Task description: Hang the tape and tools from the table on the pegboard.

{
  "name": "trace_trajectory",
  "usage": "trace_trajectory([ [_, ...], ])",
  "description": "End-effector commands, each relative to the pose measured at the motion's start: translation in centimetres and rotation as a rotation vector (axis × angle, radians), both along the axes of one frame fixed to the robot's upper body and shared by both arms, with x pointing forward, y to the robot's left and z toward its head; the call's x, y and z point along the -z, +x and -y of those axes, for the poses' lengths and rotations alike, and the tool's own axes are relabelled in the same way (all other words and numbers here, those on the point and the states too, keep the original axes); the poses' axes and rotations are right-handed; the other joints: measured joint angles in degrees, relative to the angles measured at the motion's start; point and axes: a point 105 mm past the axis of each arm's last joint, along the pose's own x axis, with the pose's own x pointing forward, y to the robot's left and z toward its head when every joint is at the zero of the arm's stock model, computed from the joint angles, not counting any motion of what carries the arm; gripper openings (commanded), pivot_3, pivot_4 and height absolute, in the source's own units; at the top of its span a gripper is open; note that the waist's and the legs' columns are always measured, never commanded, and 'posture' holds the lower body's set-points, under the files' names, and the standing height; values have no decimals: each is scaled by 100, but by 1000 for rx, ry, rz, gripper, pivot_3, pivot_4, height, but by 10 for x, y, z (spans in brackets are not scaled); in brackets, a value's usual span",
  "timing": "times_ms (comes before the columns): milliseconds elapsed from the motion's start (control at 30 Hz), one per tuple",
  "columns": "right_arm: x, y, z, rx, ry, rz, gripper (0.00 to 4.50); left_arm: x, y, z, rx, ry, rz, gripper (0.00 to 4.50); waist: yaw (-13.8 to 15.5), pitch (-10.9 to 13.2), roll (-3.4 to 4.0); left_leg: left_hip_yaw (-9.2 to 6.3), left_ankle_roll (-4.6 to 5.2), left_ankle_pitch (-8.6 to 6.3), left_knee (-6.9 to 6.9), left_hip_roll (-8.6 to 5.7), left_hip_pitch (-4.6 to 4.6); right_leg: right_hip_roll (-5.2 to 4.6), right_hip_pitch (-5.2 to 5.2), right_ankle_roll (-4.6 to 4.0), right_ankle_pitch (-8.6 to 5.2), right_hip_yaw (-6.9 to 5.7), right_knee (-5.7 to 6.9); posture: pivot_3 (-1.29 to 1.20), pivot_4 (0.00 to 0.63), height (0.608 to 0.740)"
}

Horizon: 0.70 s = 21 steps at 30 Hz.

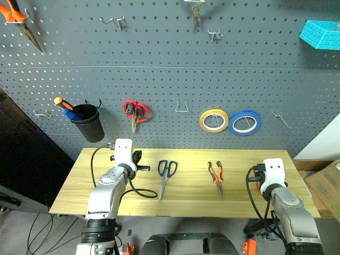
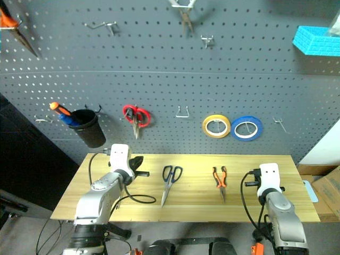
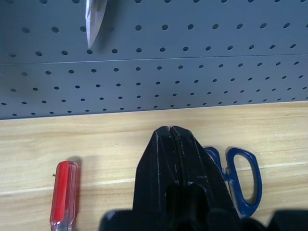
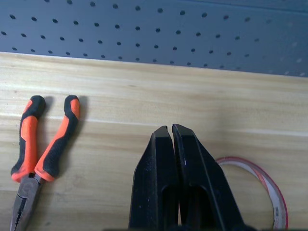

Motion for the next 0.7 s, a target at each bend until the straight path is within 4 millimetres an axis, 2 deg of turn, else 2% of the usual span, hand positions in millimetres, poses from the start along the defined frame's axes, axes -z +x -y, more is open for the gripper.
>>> trace_trajectory([
  [33,-16,5,-11,-45,36,56,49,-24,4,-8,-40,34,100,11,0,7,-5,-1,0,0,0,1,0,0,0,0,0,-1,0,-15,74,740],
  [133,-16,5,-11,-45,33,55,49,-29,6,-10,-59,41,131,11,1,11,-7,0,0,0,0,0,-1,0,0,0,0,0,0,-14,74,740],
  [267,-12,7,-7,-41,-7,32,49,-23,6,-8,-59,57,94,11,3,12,-7,0,0,0,0,0,-2,-1,0,0,0,0,-2,-6,74,740],
  [700,-12,10,-11,-66,-6,24,49,-24,7,-3,-50,53,108,11,6,14,-8,0,0,0,0,0,-6,-1,-4,0,0,-1,-2,1,73,740],
])
